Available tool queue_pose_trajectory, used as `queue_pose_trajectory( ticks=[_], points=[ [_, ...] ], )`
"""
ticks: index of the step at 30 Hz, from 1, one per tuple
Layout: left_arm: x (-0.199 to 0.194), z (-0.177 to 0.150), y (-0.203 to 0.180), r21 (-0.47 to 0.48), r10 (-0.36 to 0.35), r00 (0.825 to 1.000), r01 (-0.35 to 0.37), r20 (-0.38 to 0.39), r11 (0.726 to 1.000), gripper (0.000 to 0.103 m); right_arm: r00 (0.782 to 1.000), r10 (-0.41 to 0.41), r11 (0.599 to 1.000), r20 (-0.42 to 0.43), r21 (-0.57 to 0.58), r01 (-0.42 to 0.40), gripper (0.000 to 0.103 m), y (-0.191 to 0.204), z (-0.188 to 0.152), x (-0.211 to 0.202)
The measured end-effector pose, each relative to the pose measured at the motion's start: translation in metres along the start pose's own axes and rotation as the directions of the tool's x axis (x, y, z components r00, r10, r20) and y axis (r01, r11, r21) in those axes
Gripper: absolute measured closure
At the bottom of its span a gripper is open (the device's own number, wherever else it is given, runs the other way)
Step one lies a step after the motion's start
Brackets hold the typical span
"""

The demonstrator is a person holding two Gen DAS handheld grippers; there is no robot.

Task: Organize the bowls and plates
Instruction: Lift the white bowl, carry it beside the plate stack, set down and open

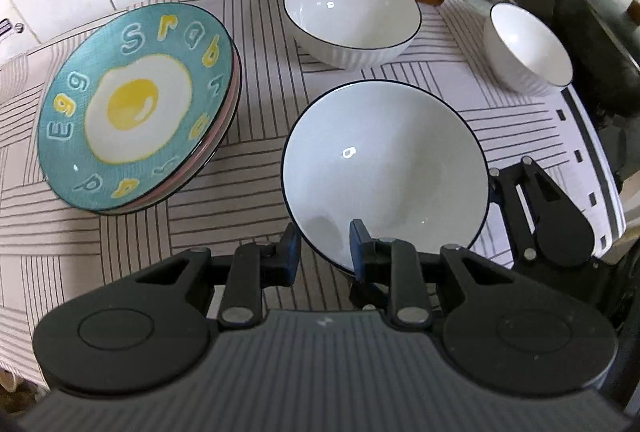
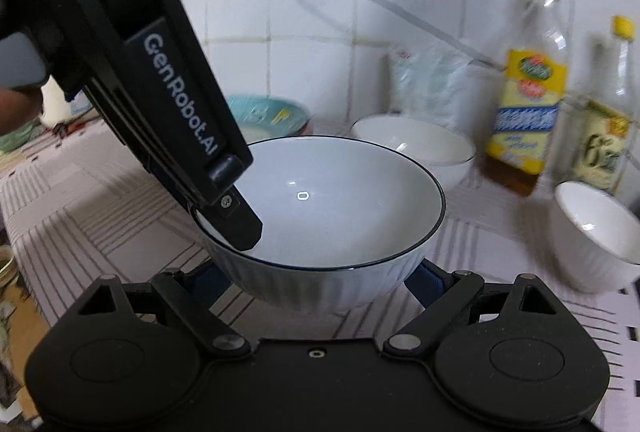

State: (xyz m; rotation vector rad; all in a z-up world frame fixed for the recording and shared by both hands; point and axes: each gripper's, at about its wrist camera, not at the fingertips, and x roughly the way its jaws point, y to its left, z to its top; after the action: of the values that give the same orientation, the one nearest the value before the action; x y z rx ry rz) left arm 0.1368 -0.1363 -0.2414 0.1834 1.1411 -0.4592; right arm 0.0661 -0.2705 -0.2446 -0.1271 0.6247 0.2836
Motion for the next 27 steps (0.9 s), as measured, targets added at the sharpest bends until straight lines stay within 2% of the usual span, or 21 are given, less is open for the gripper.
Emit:
queue_pose_trajectory(
  ticks=[7,11,12,14,17,21,24,27],
  points=[
    [0.017,0.003,0.001,0.011,0.003,0.999,-0.002,-0.036,1.0,0.078,0.999,0.018,1.0,-0.042,0.007,-0.018,0.008,-0.006,0.001,0.02],
    [0.019,0.004,-0.005,0.005,0.006,0.999,-0.006,-0.052,1.0,0.073,0.998,-0.005,1.0,-0.066,-0.012,0.004,0.008,-0.004,0.0,0.025],
    [0.019,0.006,-0.005,-0.011,-0.016,0.998,0.015,-0.059,1.0,0.066,0.997,-0.011,1.0,-0.071,-0.007,0.011,0.008,-0.003,0.0,0.026],
    [0.016,0.007,0.001,-0.063,-0.061,0.996,0.057,-0.064,0.996,0.062,0.995,-0.02,0.999,-0.095,0.024,0.022,0.007,-0.005,0.002,0.026],
    [0.01,0.009,0.007,-0.117,-0.03,0.998,0.024,-0.05,0.993,0.062,0.991,-0.022,0.997,-0.131,0.076,0.032,0.007,-0.006,0.003,0.022],
    [-0.005,0.012,0.005,-0.109,-0.032,0.998,0.026,-0.053,0.994,0.062,0.99,-0.033,0.993,-0.134,0.108,0.048,0.007,-0.004,-0.002,0.004],
    [-0.023,0.011,-0.002,-0.079,-0.002,1.0,0.0,-0.023,0.997,0.06,0.99,-0.026,0.992,-0.141,0.123,0.043,0.007,-0.005,-0.001,-0.019],
    [-0.044,0.01,-0.01,-0.086,-0.002,1.0,0.002,0.003,0.996,0.057,0.991,-0.026,0.987,-0.129,0.155,0.046,0.007,-0.013,0.002,-0.05]
  ],
)
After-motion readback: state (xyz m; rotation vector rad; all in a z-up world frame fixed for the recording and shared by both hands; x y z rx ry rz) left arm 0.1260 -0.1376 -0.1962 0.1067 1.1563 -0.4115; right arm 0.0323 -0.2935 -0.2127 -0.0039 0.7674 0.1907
